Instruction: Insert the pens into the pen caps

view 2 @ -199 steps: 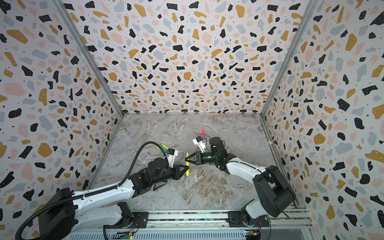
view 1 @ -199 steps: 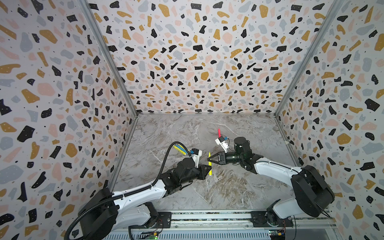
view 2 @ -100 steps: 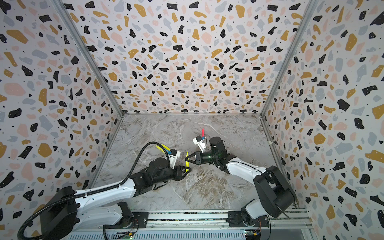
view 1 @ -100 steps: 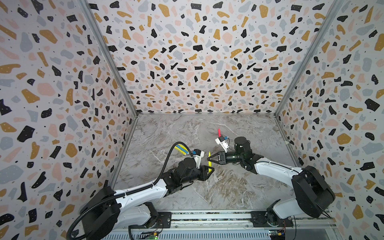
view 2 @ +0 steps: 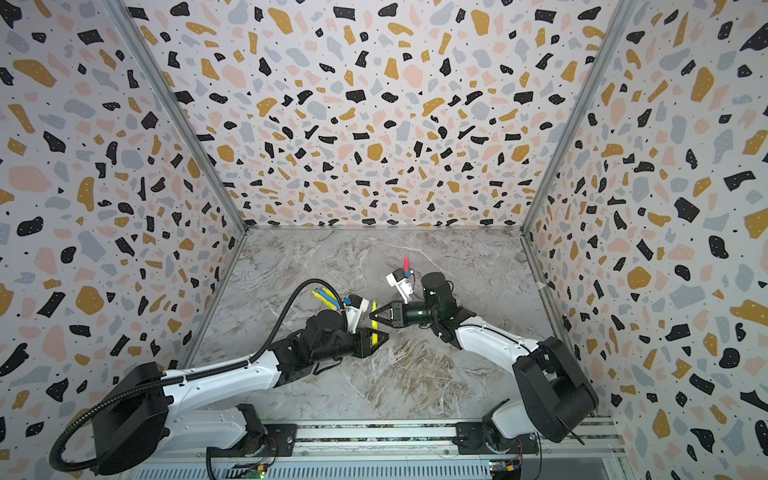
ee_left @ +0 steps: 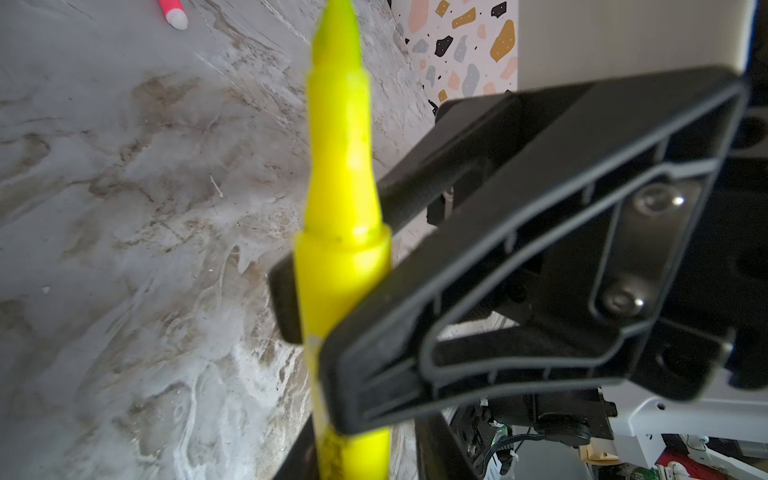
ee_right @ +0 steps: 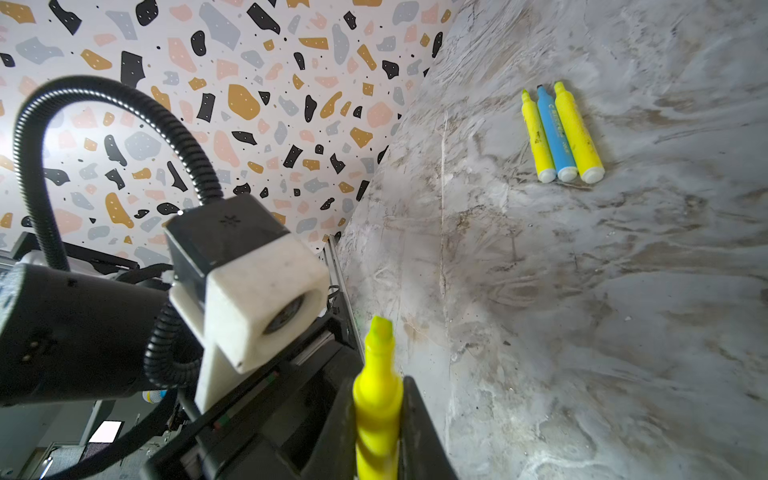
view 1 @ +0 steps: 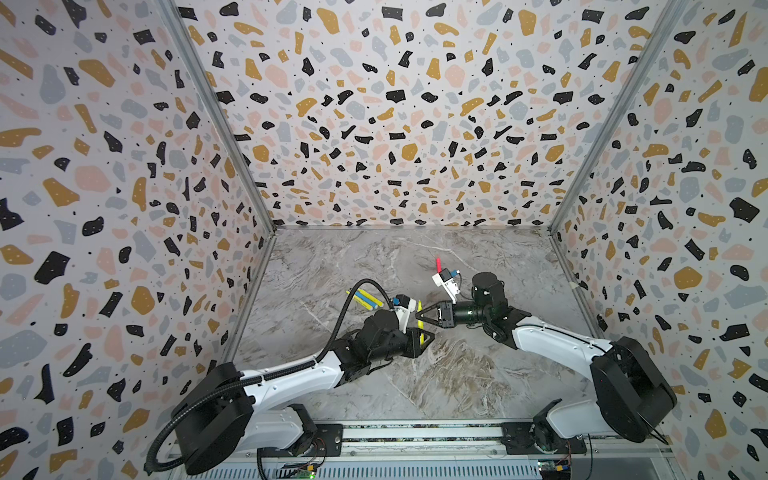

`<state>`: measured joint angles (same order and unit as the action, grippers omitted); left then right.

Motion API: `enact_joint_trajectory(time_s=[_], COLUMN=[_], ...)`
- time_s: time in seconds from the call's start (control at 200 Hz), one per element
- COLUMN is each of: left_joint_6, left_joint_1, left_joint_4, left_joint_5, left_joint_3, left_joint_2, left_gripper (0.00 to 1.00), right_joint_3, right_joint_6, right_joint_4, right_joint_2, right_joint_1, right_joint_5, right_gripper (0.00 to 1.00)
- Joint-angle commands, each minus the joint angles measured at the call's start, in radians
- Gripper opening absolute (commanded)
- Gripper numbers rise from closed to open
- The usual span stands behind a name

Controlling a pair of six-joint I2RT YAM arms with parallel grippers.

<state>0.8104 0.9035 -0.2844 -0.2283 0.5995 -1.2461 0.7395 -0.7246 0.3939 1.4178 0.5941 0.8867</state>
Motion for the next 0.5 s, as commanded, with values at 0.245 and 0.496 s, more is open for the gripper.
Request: enact_joint_trajectory(time_s=[0.245,0.496], left_joint_6=[-0.013,-0.003], left_joint_1=[-0.046,-0.063], left_joint_4=[-0.029,-0.064], left_joint_5=[-0.038,-0.058], left_joint_3=[0.045,0.028], left_joint_2=[-0.003,0.008], left_gripper=[0.25,0.1], right_joint_3=[-0.019,-0.02], right_joint_6=[0.008,-0.002], right_joint_4=[0.019,0.031], right_joint_2=[-0.044,-0.043], right_joint_1=[0.003,0.003], right_joint_5=[0.008,0.006], right_gripper=[0.02,0.02])
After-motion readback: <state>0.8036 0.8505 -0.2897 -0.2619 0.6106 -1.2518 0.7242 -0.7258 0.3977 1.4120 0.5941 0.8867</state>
